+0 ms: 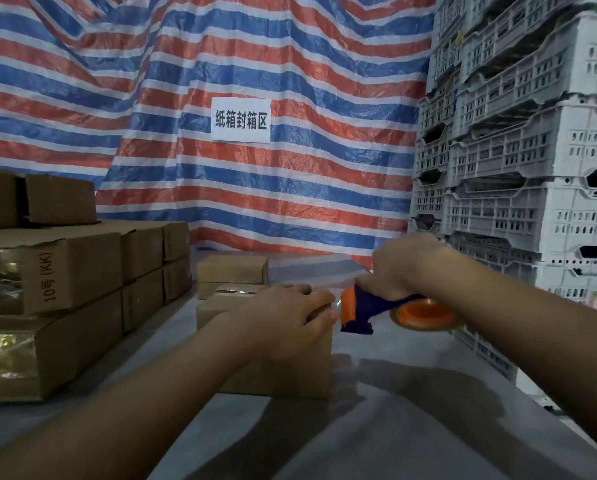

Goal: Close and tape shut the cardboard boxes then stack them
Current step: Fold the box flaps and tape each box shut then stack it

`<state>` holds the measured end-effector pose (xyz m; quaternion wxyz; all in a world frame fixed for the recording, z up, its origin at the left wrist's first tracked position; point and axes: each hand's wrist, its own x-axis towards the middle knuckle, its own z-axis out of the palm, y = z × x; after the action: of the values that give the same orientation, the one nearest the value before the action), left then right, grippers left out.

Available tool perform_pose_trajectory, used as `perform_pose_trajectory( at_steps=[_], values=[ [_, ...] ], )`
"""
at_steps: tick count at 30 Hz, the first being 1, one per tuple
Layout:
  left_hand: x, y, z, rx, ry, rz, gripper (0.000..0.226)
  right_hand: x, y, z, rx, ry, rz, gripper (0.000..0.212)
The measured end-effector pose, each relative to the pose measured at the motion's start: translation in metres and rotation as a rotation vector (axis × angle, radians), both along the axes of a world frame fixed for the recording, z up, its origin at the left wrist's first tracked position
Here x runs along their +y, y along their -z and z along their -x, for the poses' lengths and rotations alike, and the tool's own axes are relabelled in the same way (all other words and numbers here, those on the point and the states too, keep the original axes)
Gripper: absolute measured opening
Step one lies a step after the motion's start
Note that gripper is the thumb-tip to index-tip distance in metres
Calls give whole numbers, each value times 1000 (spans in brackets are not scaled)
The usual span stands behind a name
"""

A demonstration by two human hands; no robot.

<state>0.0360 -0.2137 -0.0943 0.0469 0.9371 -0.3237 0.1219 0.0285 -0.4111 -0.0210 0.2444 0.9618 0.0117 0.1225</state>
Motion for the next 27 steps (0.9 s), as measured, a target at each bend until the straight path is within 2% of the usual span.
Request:
perform_pose_trajectory(
  at_steps=[2,5,8,12,15,17,21,23,25,27],
  values=[
    [-2,-2,1,1,-9,-6,51,16,-4,0,-14,42,161,46],
    [-2,-4,6,6,-16,-11,54,24,17,1,-13,111,403,26],
    [0,-4,10,-2,-30,-33,55,4,52,5,-8,99,249,33],
    [0,-5,12,-10,-33,-27,55,-24,84,22,-146,47,-35,40],
    [-1,-6,13,-13,-37,-30,55,-32,113,31,-116,76,-42,41],
    [-1,-7,14,-15,-43,-35,54,-31,116,37,-126,140,-123,53],
    [1,-7,15,-28,-41,-25,54,-20,86,37,-70,171,-193,63],
    [0,-5,13,-40,-43,-22,54,-10,63,30,-190,3,-467,61],
    [-1,-3,11,-58,-48,-36,53,12,44,21,-248,-234,-990,47],
    [-2,-2,8,-71,-42,-39,53,39,35,7,-205,-336,-1476,33]
  ],
)
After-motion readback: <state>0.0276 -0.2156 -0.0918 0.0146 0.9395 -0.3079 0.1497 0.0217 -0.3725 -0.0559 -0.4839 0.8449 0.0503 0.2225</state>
